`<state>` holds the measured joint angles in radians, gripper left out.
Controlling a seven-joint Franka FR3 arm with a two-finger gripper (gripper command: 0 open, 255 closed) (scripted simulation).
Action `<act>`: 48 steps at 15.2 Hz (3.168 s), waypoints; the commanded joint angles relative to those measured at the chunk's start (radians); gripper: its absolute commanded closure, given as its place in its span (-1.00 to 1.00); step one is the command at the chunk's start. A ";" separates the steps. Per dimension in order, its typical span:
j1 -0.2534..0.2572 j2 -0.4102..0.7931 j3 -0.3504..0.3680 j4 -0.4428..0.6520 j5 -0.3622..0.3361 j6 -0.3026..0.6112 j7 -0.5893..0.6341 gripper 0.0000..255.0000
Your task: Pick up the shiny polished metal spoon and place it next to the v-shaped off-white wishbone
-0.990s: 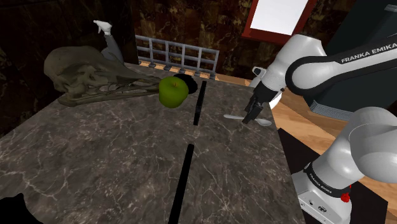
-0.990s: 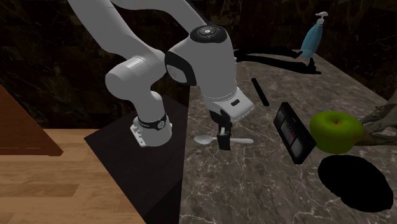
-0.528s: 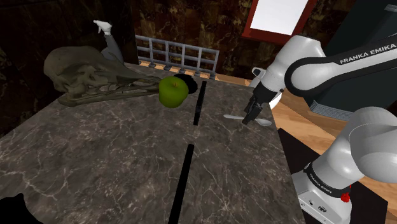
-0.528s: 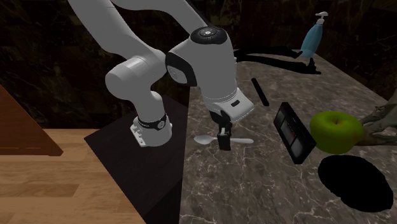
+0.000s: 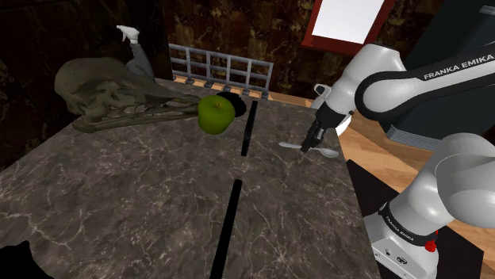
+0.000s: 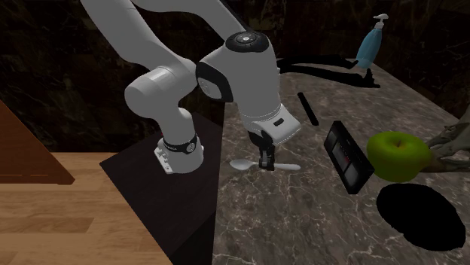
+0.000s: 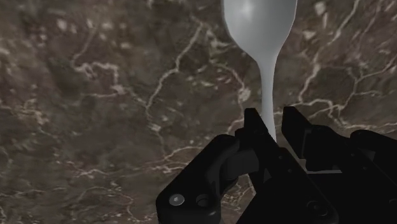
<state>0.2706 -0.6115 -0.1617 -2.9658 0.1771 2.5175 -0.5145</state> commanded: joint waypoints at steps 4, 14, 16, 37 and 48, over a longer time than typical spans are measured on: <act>-0.008 -0.028 0.007 0.013 -0.008 -0.040 0.011 1.00; -0.034 -0.135 0.031 0.093 -0.035 -0.227 0.054 1.00; -0.036 -0.150 0.034 0.113 -0.039 -0.261 0.061 1.00; 0.020 -0.108 0.153 0.347 0.010 -0.432 0.212 1.00; 0.096 0.195 0.355 0.572 0.058 -0.314 0.440 1.00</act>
<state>0.3619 -0.4472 0.1740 -2.4178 0.2355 2.1921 -0.0988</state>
